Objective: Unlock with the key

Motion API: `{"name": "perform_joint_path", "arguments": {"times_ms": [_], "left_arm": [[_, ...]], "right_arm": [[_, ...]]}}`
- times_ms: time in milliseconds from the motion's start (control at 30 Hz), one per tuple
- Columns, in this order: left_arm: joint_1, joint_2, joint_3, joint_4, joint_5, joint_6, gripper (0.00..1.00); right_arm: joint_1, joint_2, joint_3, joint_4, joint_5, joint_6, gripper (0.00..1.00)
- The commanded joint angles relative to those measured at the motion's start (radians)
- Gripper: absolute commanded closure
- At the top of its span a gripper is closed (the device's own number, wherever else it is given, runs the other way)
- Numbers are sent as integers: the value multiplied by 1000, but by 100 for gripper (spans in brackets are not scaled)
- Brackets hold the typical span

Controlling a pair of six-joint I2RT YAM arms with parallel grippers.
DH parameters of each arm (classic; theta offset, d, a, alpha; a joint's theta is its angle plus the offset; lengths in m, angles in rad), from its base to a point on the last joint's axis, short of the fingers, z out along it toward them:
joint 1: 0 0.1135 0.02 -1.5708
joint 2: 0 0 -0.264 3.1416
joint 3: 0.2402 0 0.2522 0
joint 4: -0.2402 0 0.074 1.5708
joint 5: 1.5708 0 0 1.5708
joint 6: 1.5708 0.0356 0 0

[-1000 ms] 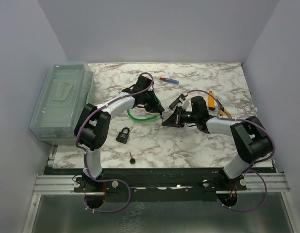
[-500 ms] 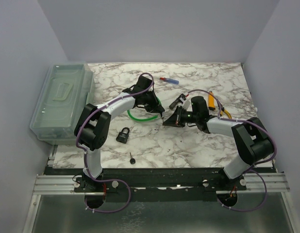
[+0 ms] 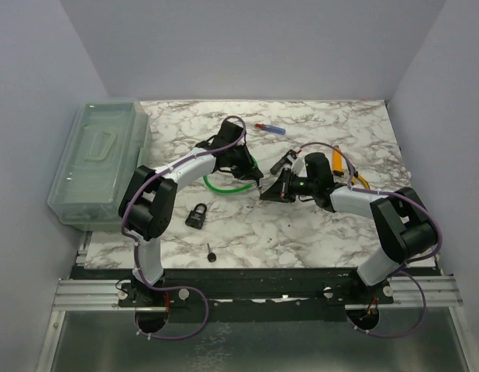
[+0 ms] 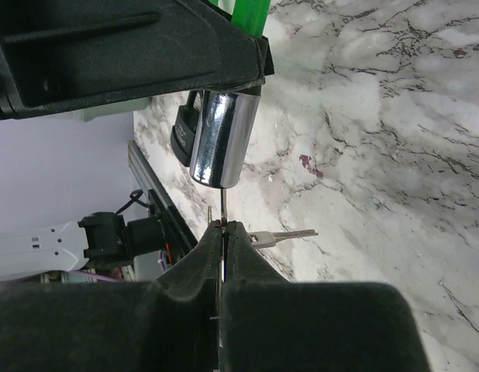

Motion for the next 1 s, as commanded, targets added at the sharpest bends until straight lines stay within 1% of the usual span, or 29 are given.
{"name": "perform_joint_path", "arguments": {"times_ms": [0,200,533,733,967], "left_arm": [[-25,-39,-9,23,27,16,100],[-31,-57,-21,42,23,16,100],[-35,-73,-35,62,25,11,100],[-34,-75,-38,64,27,9,100],[-34,-77,-38,66,30,7,100]], "right_arm": [[-3,-23,36,3,0,16,100],[-18,-40,20,11,-1,41,100],[-41,-43,-16,85,-33,105,100],[-58,-45,-33,124,-53,123,100],[-63,-49,-25,127,-46,127,100]]}}
